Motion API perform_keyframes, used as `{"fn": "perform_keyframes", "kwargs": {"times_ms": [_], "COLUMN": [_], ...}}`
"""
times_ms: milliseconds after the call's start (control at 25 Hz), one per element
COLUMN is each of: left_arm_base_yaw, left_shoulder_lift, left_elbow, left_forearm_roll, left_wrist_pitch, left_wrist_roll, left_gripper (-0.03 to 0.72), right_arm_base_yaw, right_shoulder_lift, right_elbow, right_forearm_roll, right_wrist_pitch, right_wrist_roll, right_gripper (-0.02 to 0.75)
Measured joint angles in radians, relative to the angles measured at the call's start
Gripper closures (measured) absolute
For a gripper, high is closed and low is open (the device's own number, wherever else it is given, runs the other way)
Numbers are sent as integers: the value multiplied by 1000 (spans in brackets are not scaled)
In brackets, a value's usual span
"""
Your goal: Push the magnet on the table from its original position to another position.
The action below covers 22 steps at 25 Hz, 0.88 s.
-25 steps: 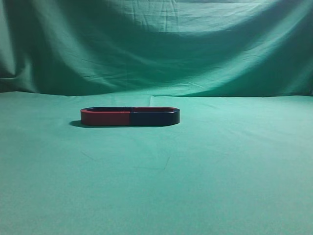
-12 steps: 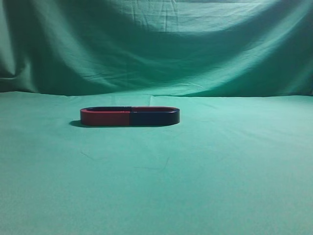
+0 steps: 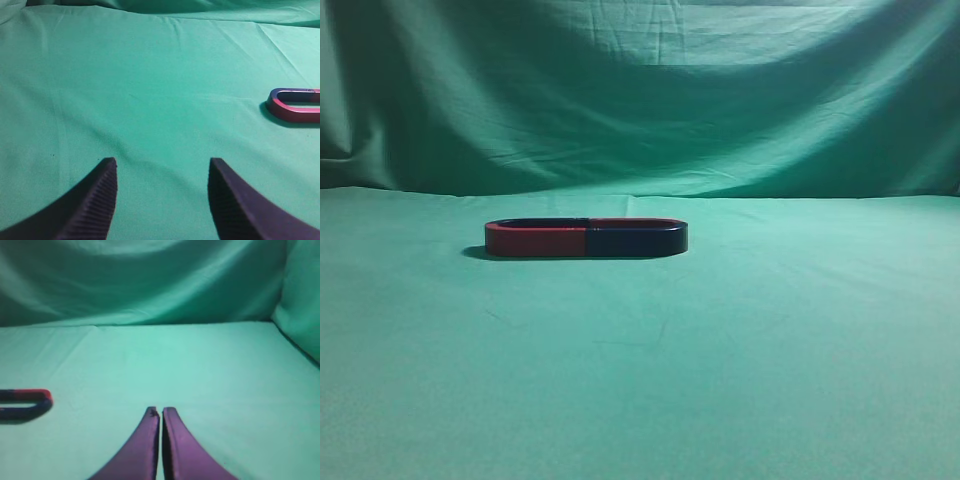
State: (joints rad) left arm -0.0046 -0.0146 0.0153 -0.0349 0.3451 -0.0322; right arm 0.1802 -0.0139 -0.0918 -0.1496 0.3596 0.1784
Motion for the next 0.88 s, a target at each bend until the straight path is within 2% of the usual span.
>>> {"fn": "perform_keyframes", "kwargs": {"times_ms": [200,640,880], "left_arm_base_yaw": [0,0,0], "left_shoulder_lift": [0,0,0], "left_elbow": [0,0,0], "left_forearm_roll": [0,0,0], "left_wrist_pitch": [0,0,0], "left_wrist_roll": [0,0,0], "left_gripper": [316,316,316], "right_arm_base_yaw": [-78,-176,-187], "right_shoulder_lift": [0,0,0], "right_elbow": [113,119,119], "right_forearm_roll": [11,11,11], "right_wrist_pitch": [-46,21,23], "right_wrist_roll": [0,-1,-4], "right_gripper": [738,738,738]}}
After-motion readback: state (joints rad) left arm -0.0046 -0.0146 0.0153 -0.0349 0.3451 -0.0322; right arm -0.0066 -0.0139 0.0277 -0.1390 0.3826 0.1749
